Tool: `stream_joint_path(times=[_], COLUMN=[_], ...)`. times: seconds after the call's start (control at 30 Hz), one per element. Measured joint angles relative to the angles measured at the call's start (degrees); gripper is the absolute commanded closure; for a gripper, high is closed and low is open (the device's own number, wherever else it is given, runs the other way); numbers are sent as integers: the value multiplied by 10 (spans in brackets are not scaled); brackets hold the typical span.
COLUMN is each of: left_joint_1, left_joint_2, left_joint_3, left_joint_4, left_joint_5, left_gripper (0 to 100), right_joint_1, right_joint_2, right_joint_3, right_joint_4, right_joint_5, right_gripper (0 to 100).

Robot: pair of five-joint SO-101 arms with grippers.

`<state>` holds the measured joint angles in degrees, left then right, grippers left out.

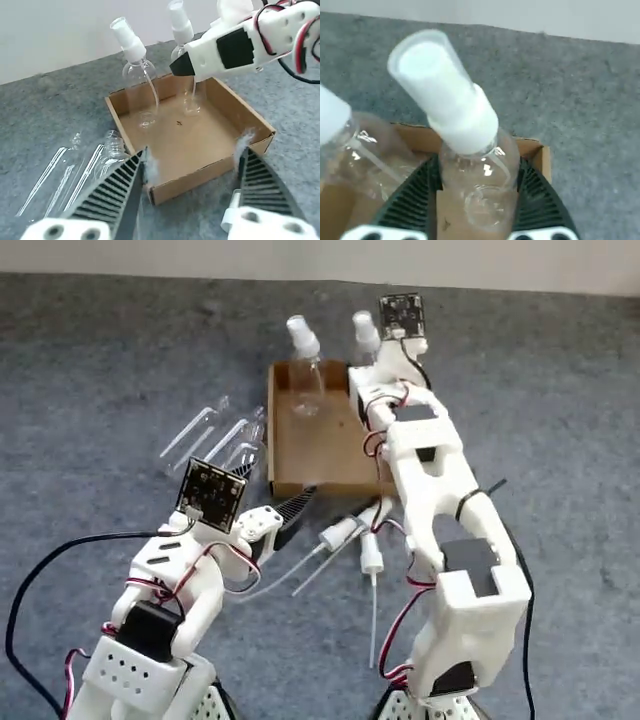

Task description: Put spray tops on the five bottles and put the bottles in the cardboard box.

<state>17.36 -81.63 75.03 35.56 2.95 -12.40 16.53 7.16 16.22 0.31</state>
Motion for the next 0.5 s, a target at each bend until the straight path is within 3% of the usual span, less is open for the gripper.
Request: stream_joint_path(times=[0.5], left_joint_1=[0], left_joint_2=[0], left_joint_3=[0], left_joint_4=[0], left_joint_5=[0], left_gripper=[766], right_joint_1=[-2], right_joint_2=[0], right_joint_3=[0], right_joint_4=[-2], right_joint_5=[-3], right_gripper=[921])
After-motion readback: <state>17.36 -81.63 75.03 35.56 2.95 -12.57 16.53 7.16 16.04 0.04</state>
